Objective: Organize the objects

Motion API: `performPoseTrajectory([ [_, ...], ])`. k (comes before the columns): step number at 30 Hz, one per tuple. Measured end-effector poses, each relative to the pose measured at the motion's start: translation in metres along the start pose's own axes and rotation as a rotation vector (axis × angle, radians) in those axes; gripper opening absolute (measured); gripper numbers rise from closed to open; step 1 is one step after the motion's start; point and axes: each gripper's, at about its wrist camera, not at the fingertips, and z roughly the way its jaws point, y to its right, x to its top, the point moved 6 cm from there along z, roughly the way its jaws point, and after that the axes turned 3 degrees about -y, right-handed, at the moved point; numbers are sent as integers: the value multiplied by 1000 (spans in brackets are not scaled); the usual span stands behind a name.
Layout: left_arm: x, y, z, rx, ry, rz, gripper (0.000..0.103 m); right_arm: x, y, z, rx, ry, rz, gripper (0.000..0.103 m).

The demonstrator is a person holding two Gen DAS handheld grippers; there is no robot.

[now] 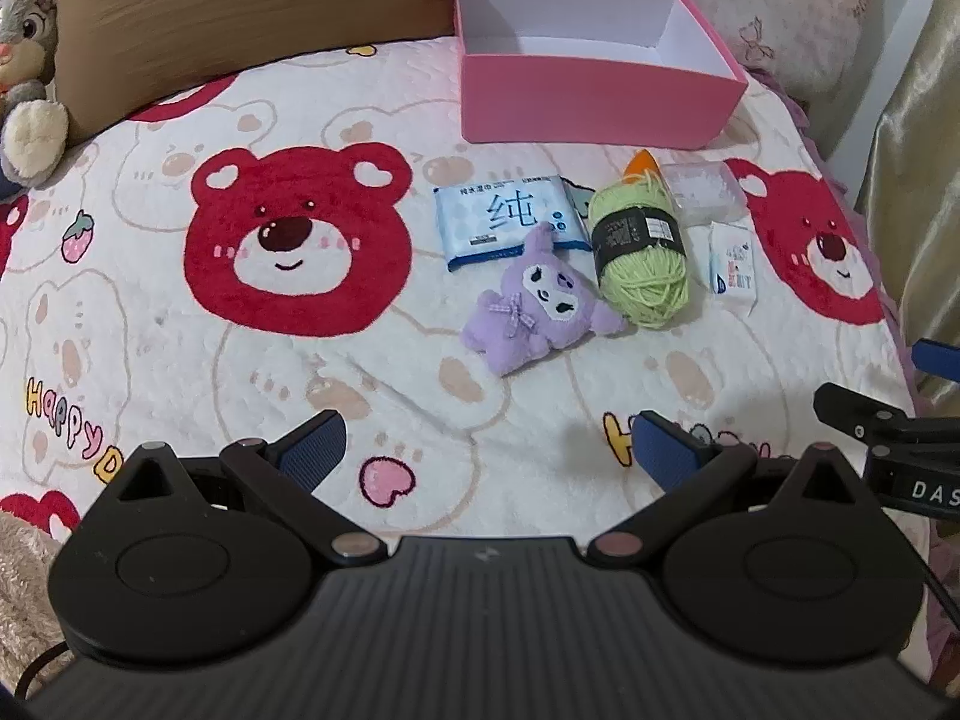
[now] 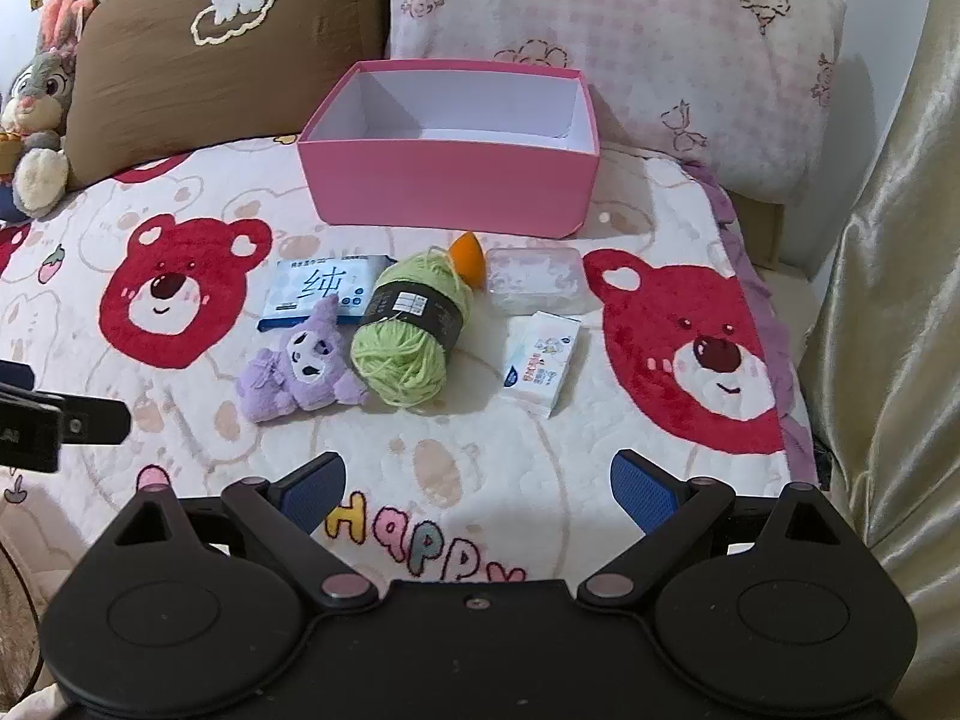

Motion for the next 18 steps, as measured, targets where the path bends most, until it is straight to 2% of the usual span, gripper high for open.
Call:
performPoseTrajectory([
  [9,-5,7,13,-18,-29,-15,103,-5,2,10,7,-24,17,97],
  [18,-3,-2,14,7,-19,-43,103,-2,7,1,-17,-5,21,97],
])
